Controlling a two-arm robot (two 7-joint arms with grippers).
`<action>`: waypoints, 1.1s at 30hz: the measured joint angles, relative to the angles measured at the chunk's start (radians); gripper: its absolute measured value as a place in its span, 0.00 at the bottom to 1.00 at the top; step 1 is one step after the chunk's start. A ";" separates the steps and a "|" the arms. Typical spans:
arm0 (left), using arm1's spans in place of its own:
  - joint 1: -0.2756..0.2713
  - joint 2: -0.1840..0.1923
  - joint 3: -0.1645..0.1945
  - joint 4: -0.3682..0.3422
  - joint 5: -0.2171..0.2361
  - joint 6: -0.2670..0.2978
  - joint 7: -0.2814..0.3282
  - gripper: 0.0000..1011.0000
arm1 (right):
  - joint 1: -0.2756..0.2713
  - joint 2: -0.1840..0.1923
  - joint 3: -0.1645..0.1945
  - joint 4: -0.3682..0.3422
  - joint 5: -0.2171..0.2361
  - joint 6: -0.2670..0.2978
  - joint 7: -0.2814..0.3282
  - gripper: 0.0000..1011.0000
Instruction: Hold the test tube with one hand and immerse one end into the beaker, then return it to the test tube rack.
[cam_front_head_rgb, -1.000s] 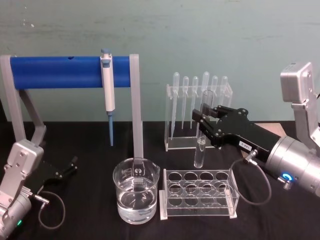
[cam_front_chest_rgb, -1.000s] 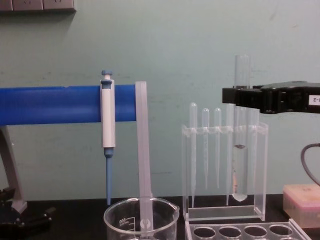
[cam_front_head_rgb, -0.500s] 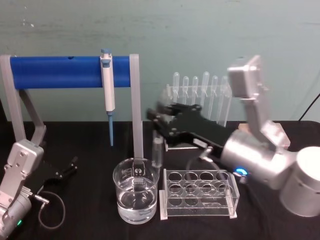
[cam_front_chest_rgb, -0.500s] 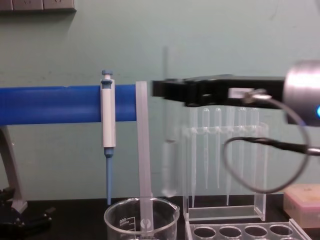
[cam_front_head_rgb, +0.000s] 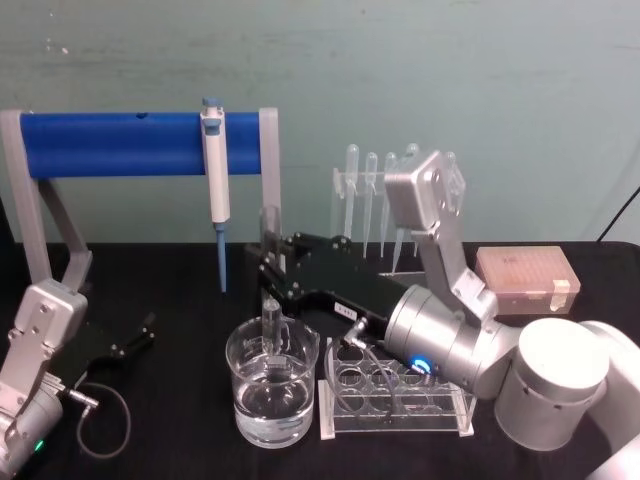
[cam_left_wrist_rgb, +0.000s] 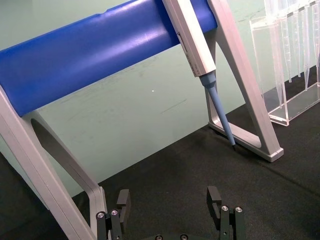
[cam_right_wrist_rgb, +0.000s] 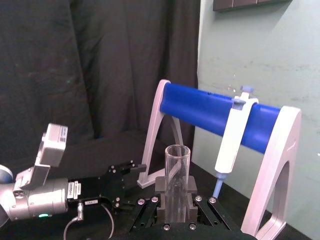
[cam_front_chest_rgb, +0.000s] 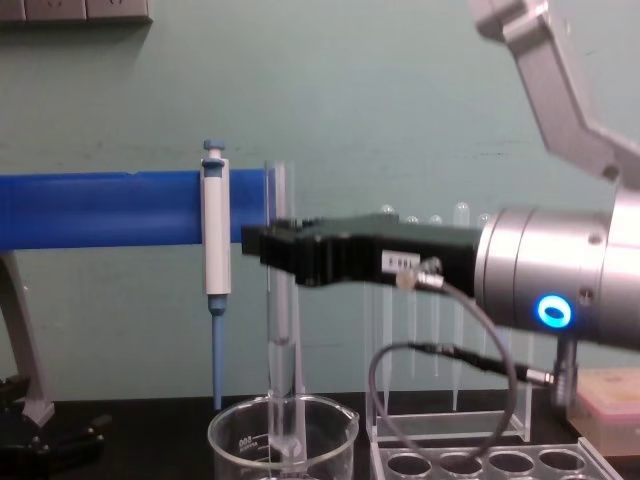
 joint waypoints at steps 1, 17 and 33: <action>0.000 0.000 0.000 0.000 0.000 0.000 0.000 0.99 | -0.005 -0.004 -0.001 0.013 -0.005 -0.015 0.006 0.22; 0.000 0.000 0.000 0.000 0.000 0.000 0.000 0.99 | -0.041 -0.039 -0.025 0.137 -0.110 -0.194 0.052 0.22; 0.000 0.000 0.000 0.000 0.000 0.000 0.000 0.99 | -0.070 -0.065 0.002 0.183 -0.142 -0.243 0.072 0.22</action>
